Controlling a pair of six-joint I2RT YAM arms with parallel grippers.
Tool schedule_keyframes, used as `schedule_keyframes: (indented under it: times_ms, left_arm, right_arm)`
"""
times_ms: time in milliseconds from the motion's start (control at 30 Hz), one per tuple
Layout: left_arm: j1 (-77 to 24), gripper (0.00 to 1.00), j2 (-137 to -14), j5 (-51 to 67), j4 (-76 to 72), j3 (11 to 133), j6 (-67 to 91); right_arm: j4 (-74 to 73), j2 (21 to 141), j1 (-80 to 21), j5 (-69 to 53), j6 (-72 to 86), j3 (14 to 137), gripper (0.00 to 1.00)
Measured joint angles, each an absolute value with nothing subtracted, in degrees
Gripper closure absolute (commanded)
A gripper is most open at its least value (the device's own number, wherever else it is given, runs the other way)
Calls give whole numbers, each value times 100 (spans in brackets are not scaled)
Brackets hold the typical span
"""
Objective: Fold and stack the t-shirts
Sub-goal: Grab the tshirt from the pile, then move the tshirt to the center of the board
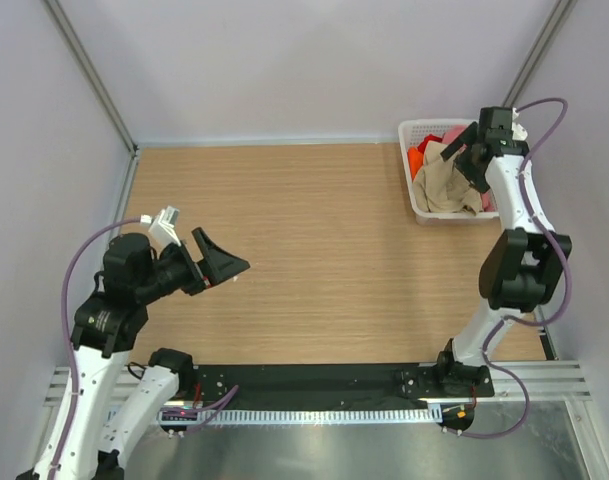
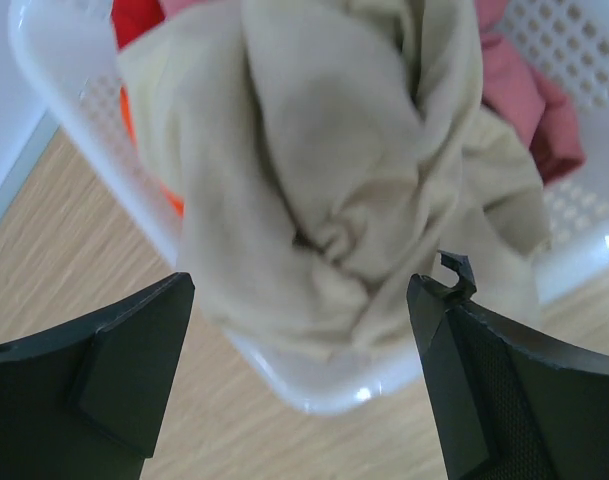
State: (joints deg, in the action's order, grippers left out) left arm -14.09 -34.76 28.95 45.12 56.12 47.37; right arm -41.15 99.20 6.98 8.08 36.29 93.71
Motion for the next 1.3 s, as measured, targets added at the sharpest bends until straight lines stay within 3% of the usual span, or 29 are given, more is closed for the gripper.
schedule_keyframes:
  times_ms: [200,333,500,600,633,667,833,900,967,1000,1133,1300]
  left_arm:
    - [-1409,29,-4209,2436,4987,5826,4235]
    - [-1409,40,-4611,2272,4987,6060,4014]
    - [-1409,47,-5041,2224,4963,6309,3824]
    - [-1409,50,-5242,2226,4906,6340,3745]
    - [-1411,52,-5275,2226,4904,6340,3728]
    - [-1415,53,-5288,2224,4901,6340,3715]
    - [-1527,79,-5229,2180,4904,6388,3647]
    - [-1575,81,-5177,2106,4923,6418,3594]
    - [-1623,76,-5089,2021,4991,6479,3564]
    - [-1645,63,-5041,1977,5015,6506,3553]
    - [-1706,40,-4851,1839,5120,6571,3533]
    - [-1835,21,-4609,1584,5330,6652,3544]
  right_arm:
    - [-3894,11378,908,923,3579,10324,20]
    - [-3859,11751,904,965,3548,10514,68]
    - [-3999,11815,873,1164,3557,10897,79]
    - [-4121,11813,875,1297,3498,11229,79]
    - [-4147,11813,875,1321,3450,11349,95]
    - [-4167,11813,875,1334,3400,11452,99]
    - [-4462,11813,875,1343,3166,12136,99]
    - [-4469,11775,875,1341,3118,12374,99]
    - [-4486,11688,875,1308,3107,12586,99]
    - [-4499,11638,875,1278,3107,12709,99]
    - [-4506,11410,875,1083,3135,13314,99]
    - [-4442,10604,755,663,3312,13437,99]
